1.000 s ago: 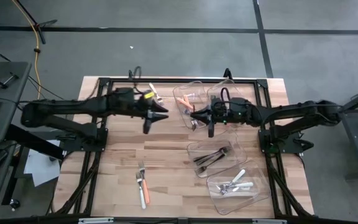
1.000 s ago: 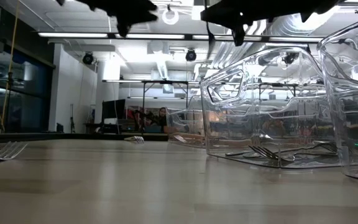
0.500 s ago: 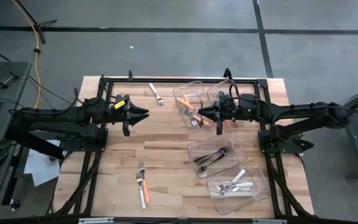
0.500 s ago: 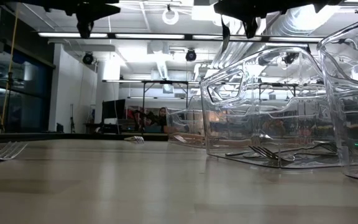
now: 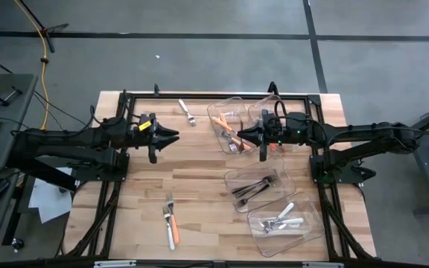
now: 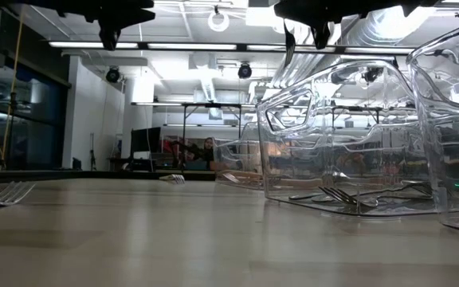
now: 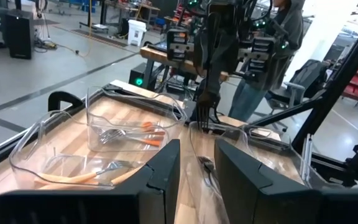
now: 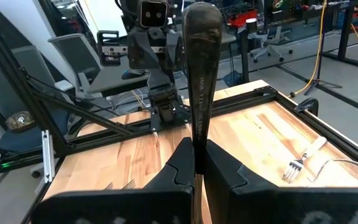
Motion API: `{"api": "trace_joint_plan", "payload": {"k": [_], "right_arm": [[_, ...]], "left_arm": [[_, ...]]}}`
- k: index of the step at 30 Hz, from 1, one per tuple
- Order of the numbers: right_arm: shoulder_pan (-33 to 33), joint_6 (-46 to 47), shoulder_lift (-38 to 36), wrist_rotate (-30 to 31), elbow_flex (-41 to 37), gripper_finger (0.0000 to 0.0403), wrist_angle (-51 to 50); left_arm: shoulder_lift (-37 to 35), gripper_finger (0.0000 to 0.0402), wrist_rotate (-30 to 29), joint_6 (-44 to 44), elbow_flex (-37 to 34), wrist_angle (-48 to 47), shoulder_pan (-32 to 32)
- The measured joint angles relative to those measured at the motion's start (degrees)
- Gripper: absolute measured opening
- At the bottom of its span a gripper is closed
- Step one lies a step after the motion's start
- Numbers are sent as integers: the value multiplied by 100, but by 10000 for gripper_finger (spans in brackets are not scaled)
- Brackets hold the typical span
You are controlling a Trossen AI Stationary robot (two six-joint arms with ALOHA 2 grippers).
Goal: Sort silverware by color (type)
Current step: Put the black fork into the top transparent bin
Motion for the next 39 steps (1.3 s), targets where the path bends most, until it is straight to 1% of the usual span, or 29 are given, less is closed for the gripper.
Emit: {"api": "trace_joint_plan", "payload": {"k": [3,5,8,12,14,16,19,22,27,33,39], "right_arm": [[2,185,0,-74,0,1,-94],[52,407,0,-349,4,1,-288],[423,393,19,-486,312,1,-1213],[1024,283,211,-446,1110,1,-2909],[1264,318,388,-542,1434,1,-3619],[1457,323,567,-729,1635,1,-4184],[1676,382,839,-887,1680,1,-4646],[1801,409,1146,-936,1618,1,-4910],[1820,119,1791,-926,1574,2,-5254],[1803,-312,2583,-947,1574,3,-5272],[1803,-490,3243,-956,1574,3,-5254]], "left_arm": [[56,88,-38,0,0,-16,0],[87,88,-101,2,0,-33,0],[126,88,-116,2,0,-35,16],[124,88,-122,4,0,-27,17],[123,88,-143,4,0,-27,17],[123,88,-165,4,0,-27,17],[123,88,-269,7,0,-27,17],[123,88,-389,7,0,-29,17],[123,88,-549,9,0,-29,17],[123,88,-551,9,0,-32,17],[123,88,-551,9,0,-33,17]]}}
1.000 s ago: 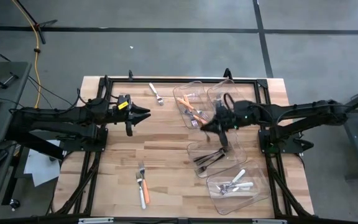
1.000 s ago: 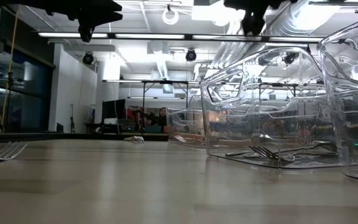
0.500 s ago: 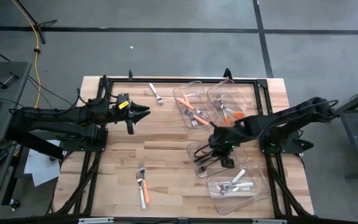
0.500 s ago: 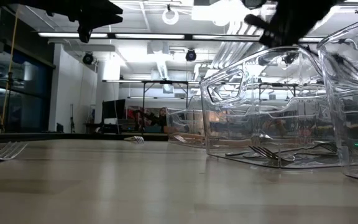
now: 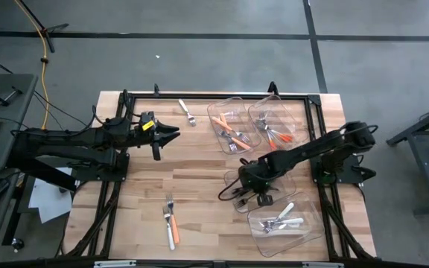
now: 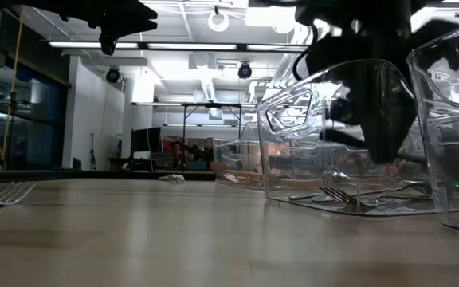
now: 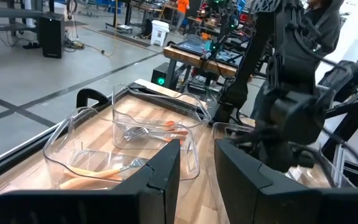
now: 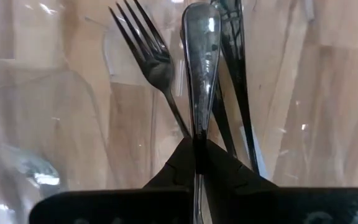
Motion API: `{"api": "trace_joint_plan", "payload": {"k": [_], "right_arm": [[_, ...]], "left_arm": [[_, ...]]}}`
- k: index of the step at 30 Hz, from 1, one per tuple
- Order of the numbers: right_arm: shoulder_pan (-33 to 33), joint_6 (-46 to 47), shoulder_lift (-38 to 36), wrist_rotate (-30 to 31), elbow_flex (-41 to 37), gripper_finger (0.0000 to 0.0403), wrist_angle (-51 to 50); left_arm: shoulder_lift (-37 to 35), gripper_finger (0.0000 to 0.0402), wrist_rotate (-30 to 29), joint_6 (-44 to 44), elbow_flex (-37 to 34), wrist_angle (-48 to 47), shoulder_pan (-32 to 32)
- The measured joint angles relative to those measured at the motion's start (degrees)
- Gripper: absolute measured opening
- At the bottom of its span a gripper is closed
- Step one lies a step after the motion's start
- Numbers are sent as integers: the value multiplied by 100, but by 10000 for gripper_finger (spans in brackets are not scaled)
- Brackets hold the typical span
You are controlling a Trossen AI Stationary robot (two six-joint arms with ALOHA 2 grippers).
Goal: Sort silverware by color (type)
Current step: Put the black fork into the top transparent bin
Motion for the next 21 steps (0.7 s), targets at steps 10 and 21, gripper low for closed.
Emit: {"api": "trace_joint_plan", "payload": {"k": [10,21], "right_arm": [[2,55,348,-10,0,13,174],[0,144,350,-45,0,64,183]], "left_arm": [[0,88,0,0,0,0,0],[0,88,0,-2,0,0,0]]}}
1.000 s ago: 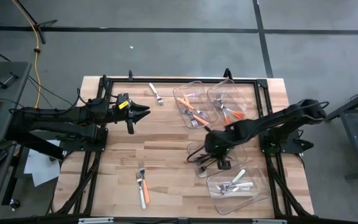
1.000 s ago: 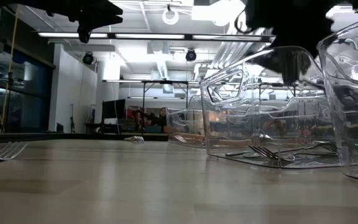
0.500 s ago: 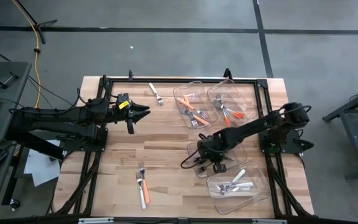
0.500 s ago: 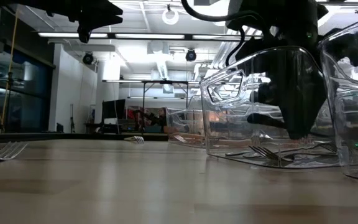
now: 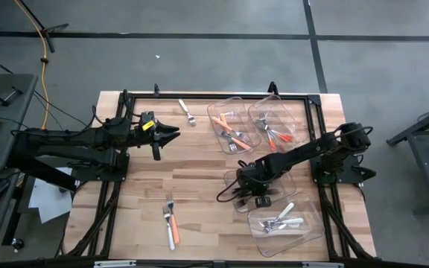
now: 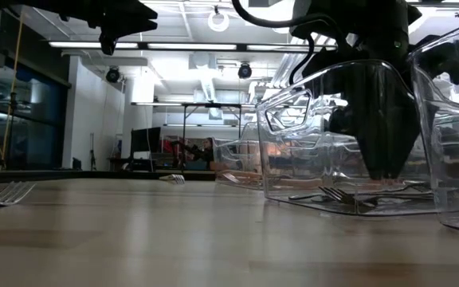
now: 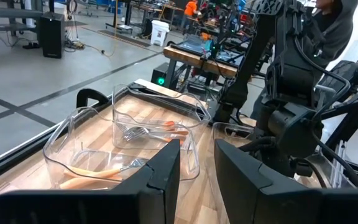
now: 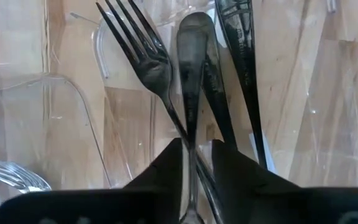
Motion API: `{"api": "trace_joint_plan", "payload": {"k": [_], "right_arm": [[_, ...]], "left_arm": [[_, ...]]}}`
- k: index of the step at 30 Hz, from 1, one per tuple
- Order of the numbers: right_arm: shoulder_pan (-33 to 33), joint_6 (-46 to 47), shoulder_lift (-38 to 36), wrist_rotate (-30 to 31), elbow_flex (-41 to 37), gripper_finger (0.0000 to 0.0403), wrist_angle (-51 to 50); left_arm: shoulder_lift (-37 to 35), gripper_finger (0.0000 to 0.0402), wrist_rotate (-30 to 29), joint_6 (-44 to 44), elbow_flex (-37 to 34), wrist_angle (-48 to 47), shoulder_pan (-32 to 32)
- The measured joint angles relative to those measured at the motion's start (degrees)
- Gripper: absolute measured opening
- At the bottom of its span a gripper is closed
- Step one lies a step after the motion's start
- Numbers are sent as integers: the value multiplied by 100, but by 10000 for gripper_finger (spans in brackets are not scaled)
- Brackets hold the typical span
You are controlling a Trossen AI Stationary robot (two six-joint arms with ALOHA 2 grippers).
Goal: Sort silverware by color (type)
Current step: Put the black fork into the top transparent bin, then move the top white fork to the bottom
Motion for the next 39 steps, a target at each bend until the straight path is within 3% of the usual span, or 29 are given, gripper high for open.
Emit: {"api": "trace_joint_plan", "payload": {"k": [10,15,23,39], "right_arm": [[-33,-166,-225,-460,0,141,-194],[-15,-186,-695,-472,0,145,-495],[55,-448,-1332,55,0,145,-1139],[39,-744,-1534,64,-2,145,-1588]], "left_arm": [[0,88,0,0,0,-5,0],[2,88,0,0,0,-77,0],[2,88,0,-2,0,-199,0],[2,88,4,-53,0,-170,-9]]}}
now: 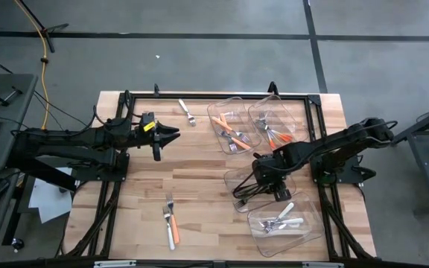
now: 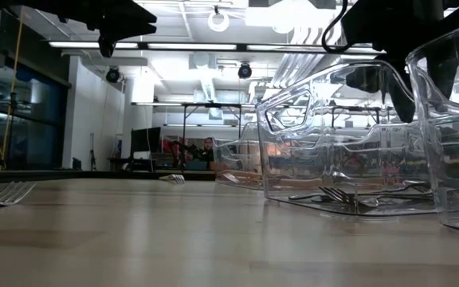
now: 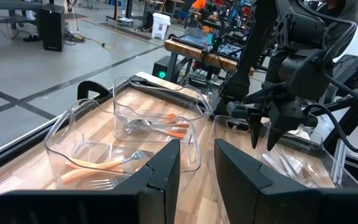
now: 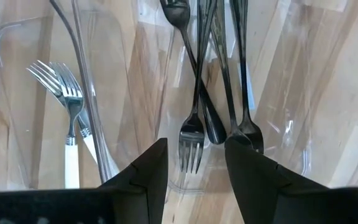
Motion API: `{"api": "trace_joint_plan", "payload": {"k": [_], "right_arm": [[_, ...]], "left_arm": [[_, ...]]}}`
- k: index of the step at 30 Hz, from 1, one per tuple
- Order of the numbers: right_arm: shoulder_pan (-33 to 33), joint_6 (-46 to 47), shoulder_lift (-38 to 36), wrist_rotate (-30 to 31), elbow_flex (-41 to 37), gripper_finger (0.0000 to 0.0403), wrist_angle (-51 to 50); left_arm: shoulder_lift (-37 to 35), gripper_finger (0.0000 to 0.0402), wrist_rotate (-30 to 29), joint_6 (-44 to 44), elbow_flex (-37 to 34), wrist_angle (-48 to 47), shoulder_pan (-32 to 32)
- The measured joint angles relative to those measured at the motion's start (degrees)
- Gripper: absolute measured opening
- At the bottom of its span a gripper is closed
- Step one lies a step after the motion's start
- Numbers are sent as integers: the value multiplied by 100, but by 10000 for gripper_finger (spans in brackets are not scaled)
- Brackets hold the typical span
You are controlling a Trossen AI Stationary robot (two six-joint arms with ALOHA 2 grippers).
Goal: Sort silverware by color (type)
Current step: Move the top white fork to the bottom
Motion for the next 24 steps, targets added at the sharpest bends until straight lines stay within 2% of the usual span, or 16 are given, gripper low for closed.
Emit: {"api": "trace_joint_plan", "payload": {"k": [5,8,11,16,20,24], "right_arm": [[0,151,0,-51,-2,145,68],[-2,394,-35,-190,-7,145,586],[-61,707,-90,-385,-7,145,1759],[-354,1139,-96,-352,-7,145,3845],[-630,1203,-96,26,-7,145,5169],[-882,1202,-96,736,-4,145,6219]], "left_arm": [[0,88,-1,1,0,0,0],[0,88,0,2,0,0,0],[0,88,0,2,0,0,0],[0,88,3,2,0,80,0],[0,88,20,2,0,247,0],[0,88,20,8,0,548,0]]}}
